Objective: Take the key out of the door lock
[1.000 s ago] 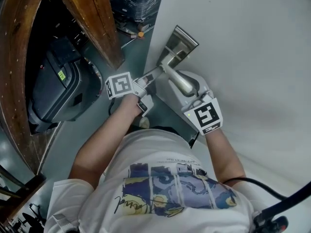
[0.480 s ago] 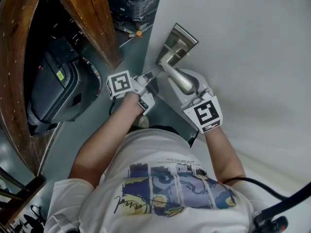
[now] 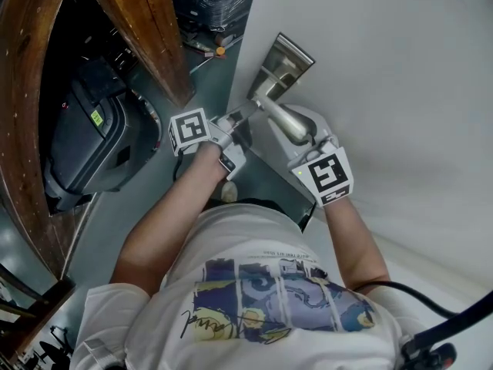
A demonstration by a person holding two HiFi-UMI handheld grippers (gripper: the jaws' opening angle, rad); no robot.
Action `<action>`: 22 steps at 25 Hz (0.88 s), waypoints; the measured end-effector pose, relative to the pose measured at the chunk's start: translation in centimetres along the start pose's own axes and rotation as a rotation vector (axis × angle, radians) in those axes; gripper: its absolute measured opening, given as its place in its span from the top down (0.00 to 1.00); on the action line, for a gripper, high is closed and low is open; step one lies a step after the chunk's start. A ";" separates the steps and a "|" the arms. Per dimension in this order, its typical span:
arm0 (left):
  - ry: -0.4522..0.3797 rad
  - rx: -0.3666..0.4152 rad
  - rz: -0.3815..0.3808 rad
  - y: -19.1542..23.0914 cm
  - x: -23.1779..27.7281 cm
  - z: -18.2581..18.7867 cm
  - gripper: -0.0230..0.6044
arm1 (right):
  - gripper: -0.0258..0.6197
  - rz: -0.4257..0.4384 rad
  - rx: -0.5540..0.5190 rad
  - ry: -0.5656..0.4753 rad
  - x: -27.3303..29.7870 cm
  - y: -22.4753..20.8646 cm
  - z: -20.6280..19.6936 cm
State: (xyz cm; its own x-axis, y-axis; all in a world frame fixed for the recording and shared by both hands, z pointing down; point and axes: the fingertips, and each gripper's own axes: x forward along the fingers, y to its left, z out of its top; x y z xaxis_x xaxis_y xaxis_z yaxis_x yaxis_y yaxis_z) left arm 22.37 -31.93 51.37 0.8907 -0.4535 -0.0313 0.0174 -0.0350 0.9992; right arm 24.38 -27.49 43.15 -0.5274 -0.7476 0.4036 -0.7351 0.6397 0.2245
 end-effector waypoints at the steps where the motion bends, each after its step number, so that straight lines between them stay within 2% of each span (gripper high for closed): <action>1: 0.000 0.002 0.002 0.0 -0.4 -0.1 0.92 | 0.78 0.001 0.006 0.003 0.0 0.0 0.0; 7: 0.011 -0.016 0.009 -0.2 -2.6 -0.6 0.92 | 0.78 0.003 0.024 -0.002 0.0 -0.2 -0.2; 14: 0.022 -0.001 0.010 -0.8 -5.2 -0.9 0.92 | 0.78 0.010 0.015 0.011 0.0 0.0 -0.3; 18: 0.045 -0.025 0.001 -1.8 -6.7 -1.0 0.92 | 0.78 0.011 0.011 0.019 -0.2 -0.2 -0.3; 22: 0.076 -0.015 0.000 -2.5 -8.2 -0.9 0.92 | 0.75 0.005 0.044 0.024 -0.7 -0.3 -0.6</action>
State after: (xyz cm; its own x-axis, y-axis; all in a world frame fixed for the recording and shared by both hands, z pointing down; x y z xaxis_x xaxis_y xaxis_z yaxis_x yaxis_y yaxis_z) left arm 15.44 -27.29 49.13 0.9225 -0.3848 -0.0296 0.0233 -0.0210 0.9995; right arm 25.21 -27.09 43.29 -0.5210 -0.7399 0.4256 -0.7508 0.6344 0.1838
